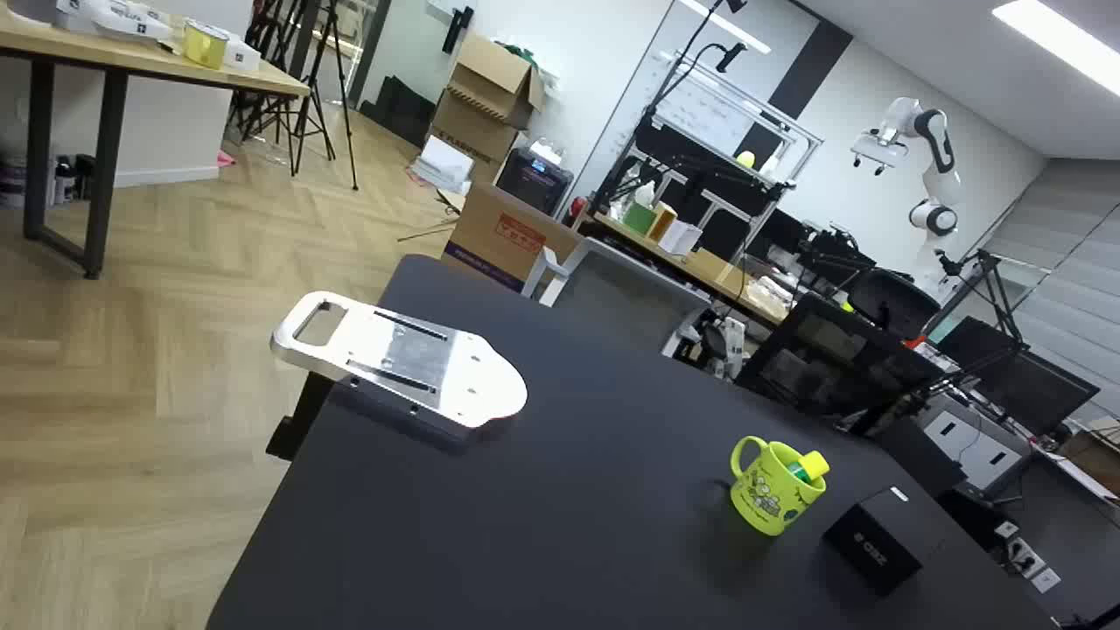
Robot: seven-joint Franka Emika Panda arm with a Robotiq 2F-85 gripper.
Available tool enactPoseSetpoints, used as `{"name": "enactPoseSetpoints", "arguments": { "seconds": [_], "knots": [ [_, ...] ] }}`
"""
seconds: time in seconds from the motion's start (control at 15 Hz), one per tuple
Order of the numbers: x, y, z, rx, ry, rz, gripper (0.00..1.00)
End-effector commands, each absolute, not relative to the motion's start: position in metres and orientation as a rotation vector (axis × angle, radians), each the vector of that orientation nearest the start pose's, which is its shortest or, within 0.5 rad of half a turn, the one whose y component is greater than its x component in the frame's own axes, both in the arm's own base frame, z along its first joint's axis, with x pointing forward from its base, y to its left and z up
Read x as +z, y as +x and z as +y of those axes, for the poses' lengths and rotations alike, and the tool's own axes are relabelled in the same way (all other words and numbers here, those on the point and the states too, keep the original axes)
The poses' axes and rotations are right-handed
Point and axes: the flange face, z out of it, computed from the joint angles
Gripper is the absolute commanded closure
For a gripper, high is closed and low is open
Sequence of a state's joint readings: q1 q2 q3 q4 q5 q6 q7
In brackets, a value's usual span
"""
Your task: Remove the glue stick from the yellow mug and put it on the black box
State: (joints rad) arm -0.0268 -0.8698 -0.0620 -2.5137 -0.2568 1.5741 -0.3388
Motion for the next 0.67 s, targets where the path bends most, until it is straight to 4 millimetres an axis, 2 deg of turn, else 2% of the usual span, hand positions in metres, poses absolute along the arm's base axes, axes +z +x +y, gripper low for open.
{"name": "enactPoseSetpoints", "arguments": {
  "seconds": [0.0, 0.47, 0.6],
  "knots": [
    [0.543, 0.279, -0.056, 0.185, -3.294, -0.470, 0.00],
    [0.544, 0.278, -0.056, 0.182, -3.294, -0.470, 0.00],
    [0.545, 0.301, -0.062, 0.129, -3.294, -0.478, 0.00]
  ]
}}
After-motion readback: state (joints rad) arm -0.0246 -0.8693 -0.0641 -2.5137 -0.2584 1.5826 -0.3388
